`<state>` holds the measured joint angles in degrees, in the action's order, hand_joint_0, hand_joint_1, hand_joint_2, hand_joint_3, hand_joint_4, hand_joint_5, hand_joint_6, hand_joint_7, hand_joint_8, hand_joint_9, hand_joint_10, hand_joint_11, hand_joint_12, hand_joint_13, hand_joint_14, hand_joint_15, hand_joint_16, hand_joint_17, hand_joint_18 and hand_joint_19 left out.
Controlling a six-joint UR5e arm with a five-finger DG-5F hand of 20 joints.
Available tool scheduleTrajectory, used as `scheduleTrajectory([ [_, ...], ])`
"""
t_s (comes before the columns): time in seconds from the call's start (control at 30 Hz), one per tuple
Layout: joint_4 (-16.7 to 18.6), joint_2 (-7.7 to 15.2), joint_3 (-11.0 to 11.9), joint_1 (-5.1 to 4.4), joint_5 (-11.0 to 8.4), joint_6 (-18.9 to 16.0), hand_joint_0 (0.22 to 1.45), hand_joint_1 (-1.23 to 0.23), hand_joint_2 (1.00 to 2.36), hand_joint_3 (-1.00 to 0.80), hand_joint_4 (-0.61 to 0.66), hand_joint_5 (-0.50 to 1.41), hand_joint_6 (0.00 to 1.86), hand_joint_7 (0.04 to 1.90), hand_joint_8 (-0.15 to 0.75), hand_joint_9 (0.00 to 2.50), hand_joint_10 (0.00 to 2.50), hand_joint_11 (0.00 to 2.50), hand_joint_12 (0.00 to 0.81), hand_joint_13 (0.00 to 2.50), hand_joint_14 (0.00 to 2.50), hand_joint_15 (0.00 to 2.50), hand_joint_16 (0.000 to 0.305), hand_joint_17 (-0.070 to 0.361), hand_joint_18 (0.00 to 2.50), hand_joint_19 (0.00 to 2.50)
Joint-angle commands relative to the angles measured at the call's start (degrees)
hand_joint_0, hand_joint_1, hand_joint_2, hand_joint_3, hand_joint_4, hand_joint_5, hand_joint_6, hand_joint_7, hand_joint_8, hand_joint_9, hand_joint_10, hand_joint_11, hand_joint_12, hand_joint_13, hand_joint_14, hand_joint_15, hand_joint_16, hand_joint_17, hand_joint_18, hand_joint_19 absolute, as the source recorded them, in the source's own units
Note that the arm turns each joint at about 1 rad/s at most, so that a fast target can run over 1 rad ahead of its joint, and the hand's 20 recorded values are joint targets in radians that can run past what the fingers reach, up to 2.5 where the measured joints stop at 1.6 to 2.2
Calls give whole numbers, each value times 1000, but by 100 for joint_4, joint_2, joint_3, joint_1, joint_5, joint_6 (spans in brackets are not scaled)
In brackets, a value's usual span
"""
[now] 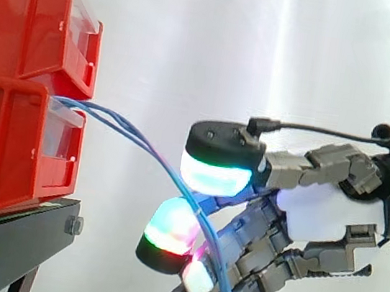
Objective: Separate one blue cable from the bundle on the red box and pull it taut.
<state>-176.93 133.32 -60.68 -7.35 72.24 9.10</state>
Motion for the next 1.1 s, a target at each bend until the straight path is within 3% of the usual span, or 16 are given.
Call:
scheduleTrajectory([
  [0.0, -70, -69, 3, -3, -8, 4, 548, -547, 1008, -394, 195, -85, 590, 1266, 354, 964, 11, 402, 406, 780, 10, 324, 50, 113, 773, 419],
  [0.2, -96, -69, 3, -3, 1, 4, 593, -690, 1012, -140, 223, -97, 659, 1136, 377, 974, 10, 417, 438, 814, 11, 313, 57, 128, 842, 376],
  [0.43, -96, -69, 3, -30, -8, 4, 616, -774, 1017, -133, 218, -97, 619, 1179, 345, 920, 14, 431, 405, 772, 10, 321, 51, 114, 791, 386],
  [0.53, -114, -96, 3, -30, -26, 4, 662, -877, 1022, -108, 189, -111, 627, 1198, 329, 901, 14, 450, 383, 758, 11, 316, 47, 106, 778, 381],
  [0.63, -149, -122, 3, -47, -8, 4, 693, -904, 1021, -101, 196, -119, 675, 1083, 325, 905, 14, 470, 379, 761, 11, 324, 46, 104, 789, 365],
  [0.77, -237, -140, 3, -56, 9, -22, 708, -901, 1020, -152, 219, -122, 686, 1051, 320, 905, 14, 478, 380, 759, 11, 320, 46, 103, 790, 366],
  [0.9, -298, -131, 3, -65, 27, -101, 570, -830, 1011, -337, 219, -127, 686, 1083, 335, 909, 12, 479, 388, 749, 11, 330, 47, 107, 786, 408],
  [1.07, -333, -131, 3, -83, 80, -172, 510, -715, 1001, -482, 226, -115, 666, 1104, 354, 935, 12, 474, 411, 760, 12, 333, 51, 115, 798, 421],
])
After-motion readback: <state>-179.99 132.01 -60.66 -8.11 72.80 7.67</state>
